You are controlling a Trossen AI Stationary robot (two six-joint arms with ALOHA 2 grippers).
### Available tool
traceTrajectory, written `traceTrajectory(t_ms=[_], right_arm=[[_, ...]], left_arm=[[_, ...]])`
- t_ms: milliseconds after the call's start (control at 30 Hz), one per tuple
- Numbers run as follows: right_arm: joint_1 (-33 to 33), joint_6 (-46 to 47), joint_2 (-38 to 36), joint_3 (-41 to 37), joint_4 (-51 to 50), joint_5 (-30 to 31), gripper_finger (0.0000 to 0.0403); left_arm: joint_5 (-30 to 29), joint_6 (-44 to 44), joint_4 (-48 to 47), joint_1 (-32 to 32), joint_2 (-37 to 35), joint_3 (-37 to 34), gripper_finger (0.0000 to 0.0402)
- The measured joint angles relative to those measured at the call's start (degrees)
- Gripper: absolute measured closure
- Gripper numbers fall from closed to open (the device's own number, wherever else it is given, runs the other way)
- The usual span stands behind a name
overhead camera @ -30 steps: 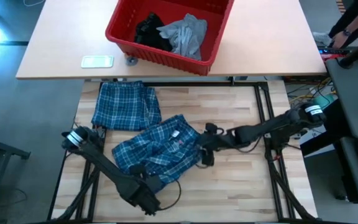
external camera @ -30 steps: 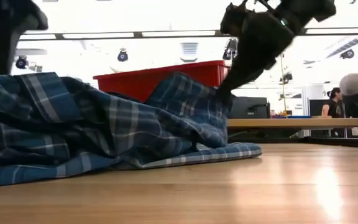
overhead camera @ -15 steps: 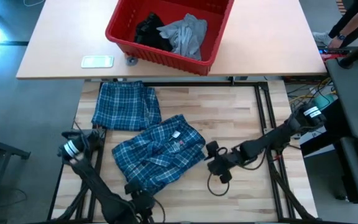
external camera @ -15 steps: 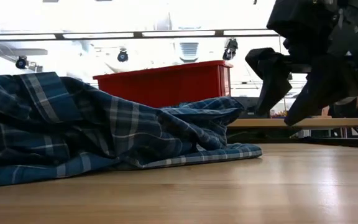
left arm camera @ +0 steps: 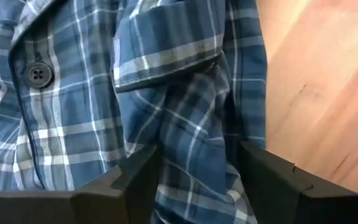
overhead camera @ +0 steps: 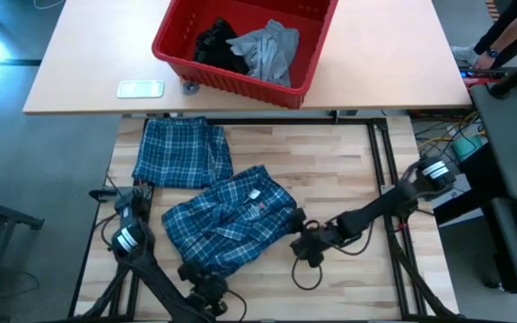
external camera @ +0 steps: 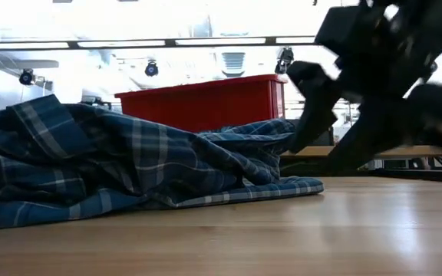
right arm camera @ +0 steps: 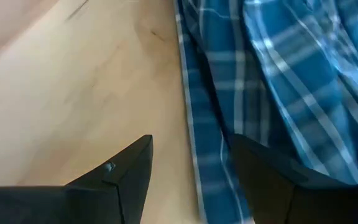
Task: Fold Laundry from Bin
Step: Fold the blue patterned long sleeve shirt
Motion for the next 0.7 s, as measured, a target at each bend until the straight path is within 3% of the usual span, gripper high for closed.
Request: traceTrajectory(t_ms=[100,267,367,700], right_arm=[[-0.83,-3.58,4.77,0.45,5.88,0.64,0.0195],[-1.13,-1.61,8.99,5.97,5.04,10.19,0.0215],[-1.15,1.25,8.96,9.62,1.46,8.12,0.0221],[-3.15,2.14,11.43,14.46,-2.45,2.93,0.0205]], left_arm=[[1.88,-0.06,-0.58,0.32,0.26,1.36,0.0233],[4.49,-3.17,-2.00,0.10,0.00,2.88,0.0330],[5.03,-3.58,-2.84,-0.38,-0.24,4.01,0.0387],[6.88,-4.34,-5.13,-1.75,-0.24,4.29,0.0399]])
